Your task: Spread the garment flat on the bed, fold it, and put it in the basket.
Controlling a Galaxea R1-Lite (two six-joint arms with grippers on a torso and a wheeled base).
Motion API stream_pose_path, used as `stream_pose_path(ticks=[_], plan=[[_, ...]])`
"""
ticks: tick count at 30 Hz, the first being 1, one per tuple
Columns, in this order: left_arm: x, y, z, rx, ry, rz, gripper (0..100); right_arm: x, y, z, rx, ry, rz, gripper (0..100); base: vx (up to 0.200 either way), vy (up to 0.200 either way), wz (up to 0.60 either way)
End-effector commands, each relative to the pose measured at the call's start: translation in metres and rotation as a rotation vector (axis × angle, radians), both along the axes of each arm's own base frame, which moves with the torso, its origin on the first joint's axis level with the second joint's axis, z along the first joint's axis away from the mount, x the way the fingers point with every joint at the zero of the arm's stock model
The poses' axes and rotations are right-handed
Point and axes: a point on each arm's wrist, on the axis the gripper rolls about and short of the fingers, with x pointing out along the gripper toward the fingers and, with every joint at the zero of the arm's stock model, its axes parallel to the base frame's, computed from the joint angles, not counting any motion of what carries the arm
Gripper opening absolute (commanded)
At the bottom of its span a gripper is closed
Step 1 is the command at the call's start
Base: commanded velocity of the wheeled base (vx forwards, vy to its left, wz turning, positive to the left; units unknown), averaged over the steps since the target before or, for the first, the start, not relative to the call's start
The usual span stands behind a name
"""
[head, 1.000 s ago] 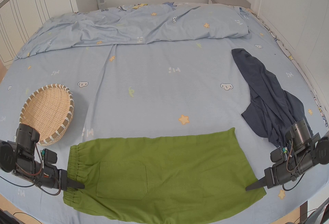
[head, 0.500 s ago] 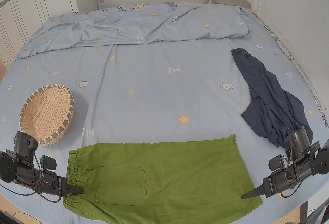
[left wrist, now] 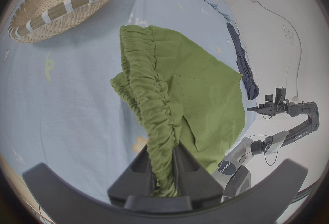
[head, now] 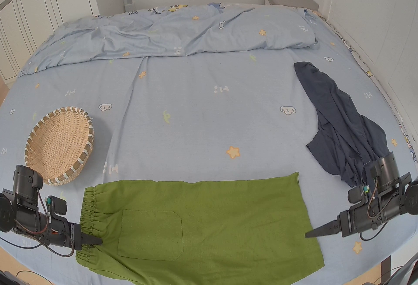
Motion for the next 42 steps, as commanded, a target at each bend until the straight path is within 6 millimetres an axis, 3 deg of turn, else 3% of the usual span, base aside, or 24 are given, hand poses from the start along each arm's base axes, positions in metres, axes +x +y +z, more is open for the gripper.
stream_pose_path(ticks=[1, 8, 15, 19, 27, 34, 37, 42], plan=[[-0.013, 0.000, 0.032, 0.009, -0.081, 0.019, 0, 0.020, -0.008, 0.037, 0.034, -0.192, -0.062, 100, 0.000, 0.000, 0.00], [-0.026, 0.004, 0.063, 0.090, -0.070, 0.042, 0, 0.042, -0.011, 0.077, 0.062, -0.349, -0.089, 100, 0.000, 0.000, 0.00], [-0.014, 0.014, 0.088, 0.275, -0.195, 0.021, 0, 0.047, -0.012, 0.082, 0.063, -0.371, -0.095, 100, 0.000, 0.000, 0.00], [-0.010, 0.013, 0.103, 0.296, -0.244, 0.018, 0, 0.047, -0.013, 0.083, 0.064, -0.374, -0.100, 100, 0.000, 0.000, 0.00], [-0.010, -0.012, 0.116, 0.280, -0.247, -0.126, 0, 0.046, -0.014, 0.083, 0.063, -0.373, -0.106, 100, 0.000, 0.000, 0.00], [-0.009, -0.042, 0.133, 0.252, -0.233, -0.151, 0, 0.046, -0.014, 0.082, 0.063, -0.368, -0.104, 100, 0.000, 0.000, 0.00], [-0.009, -0.062, 0.146, 0.222, -0.260, -0.187, 0, 0.045, -0.014, 0.082, 0.061, -0.367, -0.107, 100, 0.000, 0.000, 0.00], [-0.007, -0.093, 0.149, 0.204, -0.250, -0.264, 0, 0.044, -0.014, 0.081, 0.059, -0.359, -0.105, 100, 0.000, 0.000, 0.00]])
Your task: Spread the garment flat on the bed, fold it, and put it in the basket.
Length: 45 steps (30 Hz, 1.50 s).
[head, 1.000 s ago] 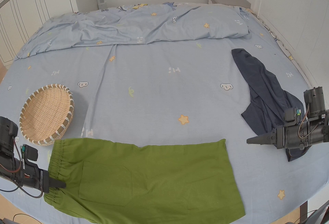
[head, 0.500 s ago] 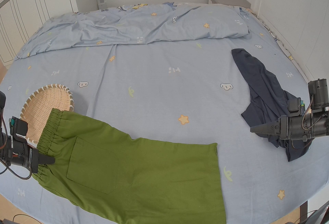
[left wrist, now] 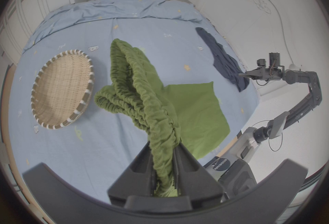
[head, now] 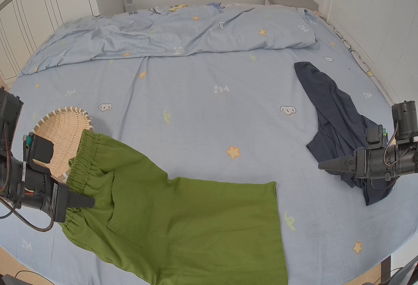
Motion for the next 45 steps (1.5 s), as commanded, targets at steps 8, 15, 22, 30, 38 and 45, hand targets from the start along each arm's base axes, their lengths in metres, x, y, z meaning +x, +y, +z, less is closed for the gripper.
stream_pose_path(ticks=[8, 15, 22, 30, 38, 45], plan=[[0.009, -0.073, 0.006, 0.006, 0.027, -0.160, 0, -0.003, 0.004, -0.004, -0.003, 0.015, 0.017, 100, 0.000, 0.000, 0.00], [-0.001, -0.107, 0.009, -0.052, 0.077, -0.217, 0, -0.008, 0.009, -0.005, -0.004, 0.018, 0.040, 100, 0.000, 0.000, 0.00], [-0.004, -0.148, -0.003, -0.106, 0.135, -0.241, 0, -0.008, 0.010, -0.005, -0.005, 0.020, 0.046, 100, 0.000, 0.000, 0.00], [0.005, -0.173, -0.021, -0.133, 0.178, -0.207, 0, -0.008, 0.010, -0.007, -0.007, 0.024, 0.047, 100, 0.000, 0.000, 0.00], [0.010, -0.186, -0.031, -0.167, 0.196, -0.181, 0, -0.008, 0.010, -0.007, -0.007, 0.025, 0.047, 100, 0.000, 0.000, 0.00], [0.011, -0.194, -0.034, -0.235, 0.192, -0.160, 0, -0.008, 0.010, -0.007, -0.007, 0.025, 0.047, 100, 0.000, 0.000, 0.00]])
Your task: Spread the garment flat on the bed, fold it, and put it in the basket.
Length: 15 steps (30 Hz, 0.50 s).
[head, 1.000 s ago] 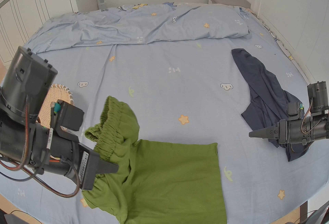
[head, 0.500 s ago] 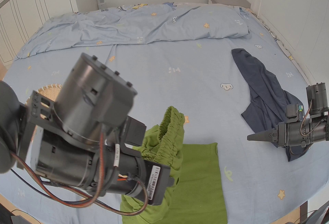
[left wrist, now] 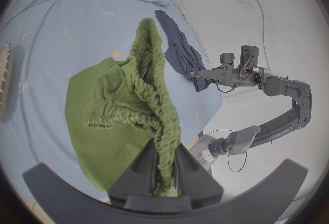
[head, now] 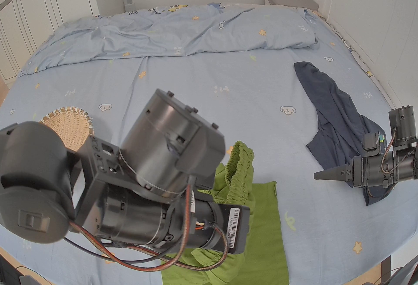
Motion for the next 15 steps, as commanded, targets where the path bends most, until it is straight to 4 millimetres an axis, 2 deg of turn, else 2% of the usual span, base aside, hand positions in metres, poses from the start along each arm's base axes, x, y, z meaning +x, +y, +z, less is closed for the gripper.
stream_pose_path(ticks=[1, 6, 14, 15], plan=[[0.000, -0.004, -0.007, 0.006, 0.015, -0.001, 0, 0.000, 0.000, -0.001, 0.000, 0.002, 0.001, 100, 0.000, 0.000, 0.00], [0.001, -0.016, -0.021, -0.011, 0.033, -0.003, 0, 0.001, 0.000, -0.001, -0.001, 0.002, 0.000, 100, 0.000, 0.000, 0.00], [0.001, -0.020, -0.024, -0.024, 0.033, -0.003, 0, 0.001, 0.000, -0.001, -0.001, 0.002, -0.002, 100, 0.000, 0.000, 0.00], [0.001, -0.020, -0.024, -0.024, 0.033, -0.003, 100, 0.001, 0.000, -0.001, -0.001, 0.002, -0.002, 100, 0.000, 0.000, 0.00]])
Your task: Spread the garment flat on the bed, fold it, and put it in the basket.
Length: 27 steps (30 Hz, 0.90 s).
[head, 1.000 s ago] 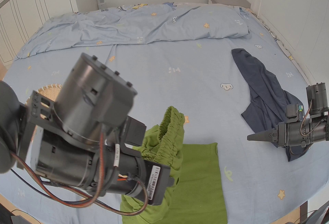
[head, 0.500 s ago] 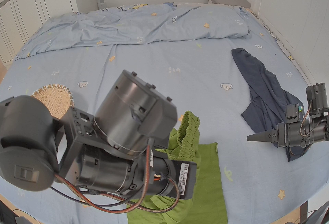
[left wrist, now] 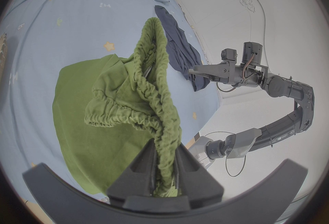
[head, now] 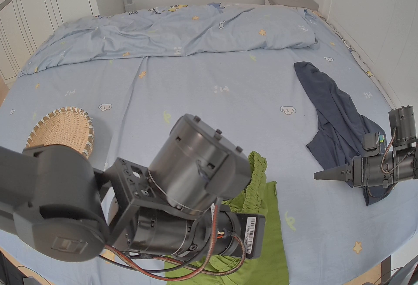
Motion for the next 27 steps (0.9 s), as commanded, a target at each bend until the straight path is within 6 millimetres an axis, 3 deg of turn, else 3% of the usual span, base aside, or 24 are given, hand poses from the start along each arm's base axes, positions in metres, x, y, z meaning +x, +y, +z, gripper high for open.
stream_pose_path(ticks=[1, 9, 14, 18, 21, 24, 25, 27], plan=[[-0.001, -0.004, -0.006, 0.015, 0.011, -0.008, 100, 0.000, 0.000, 0.000, 0.000, 0.002, 0.000, 100, 0.000, 0.000, 0.00], [0.000, -0.009, -0.009, -0.040, 0.015, 0.018, 100, 0.001, -0.001, 0.000, -0.001, -0.001, -0.002, 100, 0.000, 0.000, 0.00], [0.007, -0.002, -0.005, -0.088, -0.001, 0.054, 100, 0.001, -0.001, 0.000, 0.000, -0.004, -0.005, 100, 0.000, 0.000, 0.00], [0.024, 0.027, 0.008, -0.126, -0.023, 0.152, 100, 0.000, -0.001, 0.001, 0.000, -0.008, -0.004, 100, 0.000, 0.000, 0.00], [0.040, 0.068, 0.010, -0.155, 0.011, 0.227, 100, -0.003, -0.001, 0.006, 0.004, -0.026, 0.000, 100, 0.000, 0.000, 0.00], [0.050, 0.109, -0.005, -0.176, 0.107, 0.268, 100, -0.011, -0.001, 0.016, 0.015, -0.065, 0.002, 100, 0.000, 0.000, 0.00], [0.051, 0.112, -0.007, -0.176, 0.119, 0.268, 100, -0.011, -0.001, 0.016, 0.015, -0.066, 0.002, 100, 0.000, 0.000, 0.00], [0.052, 0.136, -0.034, -0.172, 0.203, 0.251, 100, -0.016, -0.002, 0.021, 0.019, -0.088, 0.002, 100, 0.000, 0.000, 0.00]])
